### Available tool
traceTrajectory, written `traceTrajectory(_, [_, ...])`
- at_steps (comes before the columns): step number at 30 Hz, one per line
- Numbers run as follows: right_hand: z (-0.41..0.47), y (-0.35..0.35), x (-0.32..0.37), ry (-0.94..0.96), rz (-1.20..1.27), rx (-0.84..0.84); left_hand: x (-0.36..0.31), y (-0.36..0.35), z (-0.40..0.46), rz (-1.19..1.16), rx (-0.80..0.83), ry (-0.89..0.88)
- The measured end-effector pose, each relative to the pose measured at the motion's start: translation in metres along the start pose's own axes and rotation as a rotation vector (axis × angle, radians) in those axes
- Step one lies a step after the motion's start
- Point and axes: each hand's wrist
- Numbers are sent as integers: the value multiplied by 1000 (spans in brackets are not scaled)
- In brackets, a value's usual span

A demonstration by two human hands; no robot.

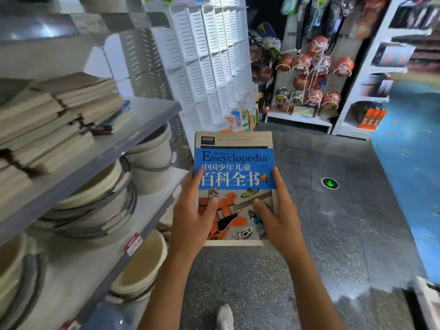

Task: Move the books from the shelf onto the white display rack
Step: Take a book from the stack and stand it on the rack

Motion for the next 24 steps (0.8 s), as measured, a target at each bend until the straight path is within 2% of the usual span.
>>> traceTrajectory(13, [294, 42, -57, -14, -97, -101, 40, -178, 265, -76, 65, -55])
traceTrajectory(18, [382, 61, -77, -9, -80, -155, 44, -236, 342, -57, 78, -46])
traceTrajectory(24, [494, 85, -126, 50, -56, -134, 60, -314, 426, -19, 53, -48])
Point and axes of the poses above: each hand's wrist, its own z-axis towards the middle knuckle, its own y-axis out of the back of the hand, x = y × z, and after that the axes turned 5 degrees about -x, right-handed
